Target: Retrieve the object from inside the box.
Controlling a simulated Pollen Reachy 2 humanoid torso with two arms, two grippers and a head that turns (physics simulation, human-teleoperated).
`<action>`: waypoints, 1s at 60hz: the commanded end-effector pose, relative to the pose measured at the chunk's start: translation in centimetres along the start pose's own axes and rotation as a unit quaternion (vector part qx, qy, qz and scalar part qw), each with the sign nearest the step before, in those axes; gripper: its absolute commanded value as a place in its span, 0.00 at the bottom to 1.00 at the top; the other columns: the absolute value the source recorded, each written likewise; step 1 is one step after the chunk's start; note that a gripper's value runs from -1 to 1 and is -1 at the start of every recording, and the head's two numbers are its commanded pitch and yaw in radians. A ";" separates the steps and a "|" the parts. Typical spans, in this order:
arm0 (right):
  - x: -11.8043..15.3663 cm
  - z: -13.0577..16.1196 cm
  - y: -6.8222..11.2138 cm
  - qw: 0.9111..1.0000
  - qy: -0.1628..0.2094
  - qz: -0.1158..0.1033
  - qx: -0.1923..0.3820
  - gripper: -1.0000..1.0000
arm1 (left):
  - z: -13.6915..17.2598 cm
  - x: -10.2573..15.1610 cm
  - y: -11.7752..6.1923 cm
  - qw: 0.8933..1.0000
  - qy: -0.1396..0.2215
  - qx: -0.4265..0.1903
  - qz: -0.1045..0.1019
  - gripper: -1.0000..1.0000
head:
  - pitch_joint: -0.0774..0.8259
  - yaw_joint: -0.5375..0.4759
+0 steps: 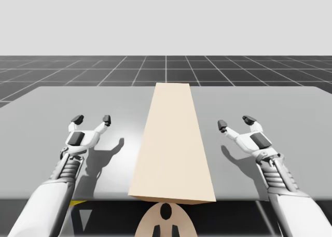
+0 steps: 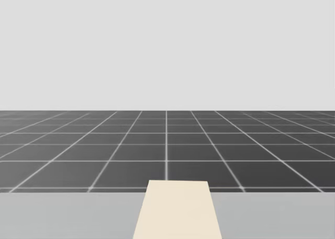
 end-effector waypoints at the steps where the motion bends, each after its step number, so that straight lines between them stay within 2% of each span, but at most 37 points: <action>1: 0.0 0.2 0.1 1.000 0.012 0.008 -0.011 0.00 | 0.0 -0.1 -0.1 1.000 0.004 -0.001 -0.003 0.00 | 0.07 0.53; 5: 0.0 0.2 0.1 1.000 0.010 0.010 -0.005 0.00 | -0.1 -0.2 -0.1 1.000 0.009 -0.003 -0.005 0.00 | 0.07 0.53; 8: -0.3 0.0 0.1 1.000 0.018 0.010 0.001 0.00 | -0.2 -0.5 -0.3 1.000 0.026 -0.014 -0.007 0.00 | 0.07 0.53; 11: -1.0 -0.3 0.2 0.999 0.042 0.025 0.020 0.00 | -0.3 -1.0 -0.7 0.998 0.049 -0.032 -0.016 0.00 | 0.07 0.53; 14: -1.6 -0.6 0.4 0.997 0.060 0.029 0.034 0.00 | -0.4 -1.7 -1.3 0.995 0.076 -0.057 -0.026 0.00 | 0.07 0.53; 19: -2.3 -0.9 1.1 0.994 0.077 0.038 0.064 0.00 | -0.1 -2.3 -2.5 0.990 0.094 -0.095 -0.038 0.00 | 0.07 0.53; 26: -2.2 -0.5 2.6 0.988 0.068 0.039 0.135 0.00 | 1.3 -2.3 -5.1 0.978 0.077 -0.185 -0.056 0.00 | 0.07 0.53; 29: -2.1 -0.3 3.2 0.984 0.061 0.044 0.160 0.00 | 2.0 -2.0 -6.1 0.972 0.069 -0.219 -0.054 0.00 | 0.07 0.53; 32: -2.0 0.0 4.0 0.980 0.050 0.051 0.186 0.00 | 2.9 -1.7 -7.3 0.965 0.060 -0.250 -0.055 0.00 | 0.07 0.52; 38: -1.9 0.6 5.6 0.970 0.029 0.080 0.229 0.00 | 4.5 -1.2 -9.8 0.948 0.045 -0.309 -0.059 0.00 | 0.07 0.52; 43: -1.7 1.1 6.8 0.962 0.012 0.087 0.258 0.00 | 5.6 -1.1 -11.2 0.937 0.039 -0.342 -0.065 0.00 | 0.07 0.52; 51: -1.3 1.9 8.5 0.951 -0.012 0.085 0.297 0.00 | 6.9 -0.9 -13.1 0.921 0.037 -0.383 -0.065 0.00 | 0.07 0.52; 56: -1.2 2.1 9.3 0.947 -0.017 0.074 0.311 0.00 | 7.3 -1.0 -13.7 0.915 0.036 -0.396 -0.072 0.00 | 0.07 0.52; 60: -1.4 1.9 9.7 0.945 -0.019 0.064 0.319 0.00 | 7.3 -1.1 -13.9 0.914 0.036 -0.397 -0.075 0.00 | 0.07 0.51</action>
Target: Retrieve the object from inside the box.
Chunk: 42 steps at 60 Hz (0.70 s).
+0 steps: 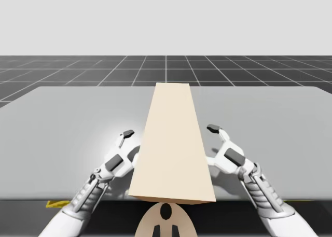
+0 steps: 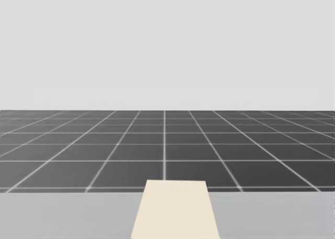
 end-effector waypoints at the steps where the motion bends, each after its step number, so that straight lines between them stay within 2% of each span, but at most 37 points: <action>1: 0.3 -0.7 1.4 0.999 -0.021 -0.013 0.040 0.00 | -0.4 0.2 -1.8 0.999 -0.003 -0.040 -0.014 0.00 | 0.08 0.51; 13: -0.5 -3.0 1.7 0.997 -0.021 -0.026 0.063 0.00 | -0.6 0.0 -1.8 0.999 0.002 -0.039 -0.017 0.00 | 0.09 0.50; 16: -0.9 -3.7 1.9 0.997 -0.018 -0.017 0.067 0.00 | -0.6 0.0 -1.9 0.999 0.003 -0.040 -0.019 0.00 | 0.09 0.50; 18: -1.3 -4.3 2.2 0.997 -0.014 -0.026 0.073 0.00 | -0.6 0.0 -1.9 0.999 0.003 -0.041 -0.019 0.00 | 0.09 0.50; 27: -3.3 -6.7 2.6 0.996 -0.007 -0.025 0.082 0.00 | -0.5 0.0 -1.9 0.999 0.003 -0.043 -0.023 0.00 | 0.11 0.49; 32: -4.2 -8.4 2.5 0.995 -0.012 -0.037 0.091 0.00 | -0.5 0.0 -2.0 0.999 0.003 -0.044 -0.025 0.00 | 0.12 0.49; 34: -4.4 -9.1 2.4 0.993 -0.014 -0.051 0.105 0.00 | -0.5 0.0 -2.0 0.999 0.003 -0.045 -0.026 0.00 | 0.12 0.49; 36: -4.5 -9.4 2.3 0.993 -0.020 -0.044 0.111 0.00 | -0.5 0.0 -2.0 0.999 0.003 -0.045 -0.026 0.00 | 0.13 0.48; 40: -4.5 -10.5 2.1 0.988 -0.026 -0.058 0.137 0.00 | -0.5 0.1 -2.0 0.999 0.003 -0.046 -0.029 0.00 | 0.13 0.48; 42: -4.5 -11.0 2.1 0.987 -0.031 -0.057 0.145 0.00 | -0.5 0.1 -2.0 0.999 0.003 -0.046 -0.029 0.00 | 0.14 0.48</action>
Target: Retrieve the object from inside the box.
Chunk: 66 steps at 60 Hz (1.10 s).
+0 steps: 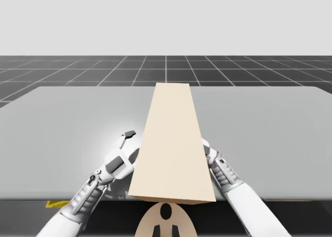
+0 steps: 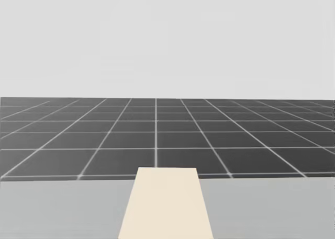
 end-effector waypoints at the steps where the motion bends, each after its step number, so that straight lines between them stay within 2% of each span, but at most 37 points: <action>1: -0.7 -2.6 -0.9 0.999 -0.014 -0.012 0.041 0.00 | -0.7 -0.2 -1.5 1.000 0.002 -0.023 0.009 0.00 | 0.14 0.48; 5: -1.0 -3.4 -1.0 0.998 -0.013 -0.015 0.060 0.00 | -0.6 -0.2 -1.6 1.000 0.002 -0.023 0.007 0.00 | 0.14 0.47; 7: -1.3 -3.8 -0.9 0.998 -0.012 -0.024 0.065 0.00 | -0.6 -0.1 -1.5 1.000 0.001 -0.023 0.007 0.00 | 0.15 0.47; 12: -2.1 -4.4 -0.8 0.998 0.002 -0.019 0.061 0.00 | -0.5 -0.1 -1.5 1.000 0.000 -0.023 0.006 0.00 | 0.16 0.47; 16: -2.7 -4.6 -0.6 0.998 0.020 -0.027 0.050 0.00 | -0.5 -0.1 -1.5 1.000 0.000 -0.022 0.004 0.00 | 0.16 0.46; 17: -2.9 -4.6 -0.5 0.998 0.031 -0.037 0.051 0.00 | -0.5 -0.1 -1.5 1.000 0.000 -0.022 0.004 0.00 | 0.17 0.46; 19: -3.0 -4.5 -0.5 0.997 0.043 -0.040 0.047 0.06 | -0.4 -0.1 -1.5 1.000 0.000 -0.022 0.004 0.00 | 0.17 0.46; 21: -3.3 -4.3 -0.6 0.997 0.053 -0.036 0.043 0.40 | -0.4 -0.1 -1.5 1.000 0.000 -0.021 0.004 0.00 | 0.17 0.46; 22: -3.4 -4.3 -0.7 0.997 0.055 -0.038 0.043 0.53 | -0.4 -0.1 -1.5 1.000 0.000 -0.021 0.004 0.00 | 0.17 0.46; 23: -3.5 -4.2 -0.8 0.997 0.065 -0.038 0.033 0.91 | -0.4 -0.1 -1.4 1.000 0.000 -0.021 0.004 0.00 | 0.17 0.46; 24: -3.5 -4.1 -0.8 0.997 0.066 -0.038 0.035 0.98 | -0.4 -0.1 -1.4 1.000 0.000 -0.020 0.004 0.00 | 0.17 0.46; 26: -3.6 -3.9 -1.0 0.996 0.067 -0.046 0.033 1.00 | -0.4 -0.1 -1.4 1.000 0.000 -0.019 0.002 0.00 | 0.17 0.46; 36: -3.0 -2.0 -2.0 0.997 0.069 -0.043 0.000 1.00 | -0.3 -0.1 -1.2 1.000 0.000 -0.014 0.002 0.00 | 0.17 0.46; 43: -2.0 0.8 -2.7 0.997 0.070 -0.022 -0.019 1.00 | -0.3 -0.1 -0.9 1.000 -0.002 -0.009 0.003 0.00 | 0.17 0.46; 50: -0.7 5.2 -3.7 0.996 0.072 0.011 -0.053 1.00 | -0.3 -0.1 -0.6 1.000 -0.003 -0.004 0.005 0.00 | 0.16 0.46; 53: -0.4 6.2 -3.9 0.996 0.071 0.014 -0.060 1.00 | -0.3 -0.1 -0.6 1.000 -0.003 -0.004 0.006 0.00 | 0.16 0.46; 56: -0.1 7.9 -4.3 0.994 0.074 0.028 -0.075 1.00 | -0.2 -0.1 -0.5 1.000 -0.003 -0.002 0.006 0.00 | 0.16 0.46; 58: 0.0 9.2 -4.5 0.992 0.080 0.045 -0.087 1.00 | -0.2 -0.1 -0.4 1.000 -0.004 -0.001 0.007 0.00 | 0.16 0.46; 63: 0.4 11.4 -5.2 0.988 0.087 0.063 -0.110 1.00 | -0.2 0.0 -0.3 1.000 -0.004 0.001 0.007 0.00 | 0.16 0.46; 66: 0.6 12.4 -5.6 0.987 0.086 0.064 -0.120 1.00 | -0.3 0.0 -0.3 1.000 -0.004 0.002 0.007 0.00 | 0.16 0.46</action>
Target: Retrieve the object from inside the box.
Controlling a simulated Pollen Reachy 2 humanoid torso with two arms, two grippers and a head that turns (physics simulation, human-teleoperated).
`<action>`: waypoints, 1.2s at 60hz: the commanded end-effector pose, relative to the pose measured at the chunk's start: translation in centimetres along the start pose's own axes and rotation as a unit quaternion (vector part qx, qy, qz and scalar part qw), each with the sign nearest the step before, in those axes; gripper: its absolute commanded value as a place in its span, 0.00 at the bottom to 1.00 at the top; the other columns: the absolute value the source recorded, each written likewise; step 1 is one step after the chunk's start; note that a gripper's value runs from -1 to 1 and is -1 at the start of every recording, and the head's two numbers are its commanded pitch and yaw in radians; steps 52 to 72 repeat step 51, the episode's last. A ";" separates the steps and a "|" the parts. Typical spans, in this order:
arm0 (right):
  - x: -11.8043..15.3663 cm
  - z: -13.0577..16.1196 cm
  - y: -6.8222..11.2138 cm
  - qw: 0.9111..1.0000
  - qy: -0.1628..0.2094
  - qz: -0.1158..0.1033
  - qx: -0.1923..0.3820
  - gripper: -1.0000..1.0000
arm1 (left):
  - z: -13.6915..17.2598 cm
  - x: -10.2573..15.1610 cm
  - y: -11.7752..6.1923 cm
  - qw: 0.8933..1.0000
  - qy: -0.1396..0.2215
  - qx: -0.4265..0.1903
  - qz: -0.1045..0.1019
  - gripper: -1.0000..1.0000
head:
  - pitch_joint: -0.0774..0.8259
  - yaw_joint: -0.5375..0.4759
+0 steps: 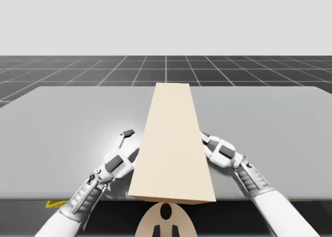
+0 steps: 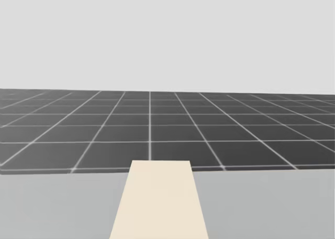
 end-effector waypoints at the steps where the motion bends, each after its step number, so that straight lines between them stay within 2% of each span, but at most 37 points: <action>1: 0.8 4.2 -2.7 0.998 -0.003 0.038 -0.052 1.00 | -0.3 -0.1 -0.6 1.000 -0.003 -0.011 0.009 0.00 | 0.15 0.46; 11: 1.3 7.7 -6.3 0.993 -0.016 0.046 -0.106 1.00 | -0.3 0.0 -0.4 1.000 -0.002 -0.007 0.010 0.00 | 0.15 0.47; 12: 1.4 8.3 -7.1 0.992 -0.026 0.044 -0.111 1.00 | -0.3 0.0 -0.4 1.000 -0.002 -0.006 0.011 0.00 | 0.15 0.47; 20: 2.8 10.3 -9.2 0.988 -0.077 0.033 -0.128 1.00 | -0.3 -0.1 -0.1 1.000 -0.002 -0.001 0.013 0.00 | 0.14 0.47; 25: 4.5 11.0 -10.0 0.984 -0.087 0.045 -0.146 1.00 | -0.3 -0.1 0.0 1.000 -0.002 0.000 0.014 0.00 | 0.14 0.47; 32: 8.7 11.9 -11.3 0.978 -0.104 0.073 -0.166 1.00 | -0.3 -0.1 0.1 1.000 -0.002 0.002 0.013 0.00 | 0.14 0.47; 35: 9.7 12.0 -11.5 0.977 -0.108 0.079 -0.168 1.00 | -0.3 -0.1 0.1 1.000 -0.002 0.002 0.013 0.00 | 0.14 0.47; 45: 15.8 13.8 -12.3 0.965 -0.119 0.130 -0.197 1.00 | -0.2 -0.1 0.2 1.000 -0.001 0.004 0.013 0.00 | 0.14 0.48; 46: 17.0 14.4 -12.6 0.960 -0.118 0.146 -0.206 1.00 | -0.2 -0.1 0.3 1.000 -0.001 0.004 0.013 0.00 | 0.14 0.48; 48: 17.8 14.8 -12.8 0.956 -0.117 0.156 -0.217 1.00 | -0.2 -0.1 0.3 1.000 -0.002 0.005 0.013 0.00 | 0.14 0.48; 49: 19.0 15.6 -13.1 0.953 -0.125 0.165 -0.223 1.00 | -0.2 -0.1 0.3 1.000 -0.002 0.005 0.014 0.00 | 0.14 0.48; 51: 19.8 16.1 -13.2 0.950 -0.131 0.168 -0.228 1.00 | -0.2 -0.2 0.3 1.000 -0.001 0.005 0.014 0.00 | 0.14 0.48; 72: 19.8 16.1 -13.2 0.950 -0.131 0.168 -0.228 1.00 | -0.2 -0.2 0.3 1.000 -0.001 0.005 0.014 0.00 | 0.14 0.48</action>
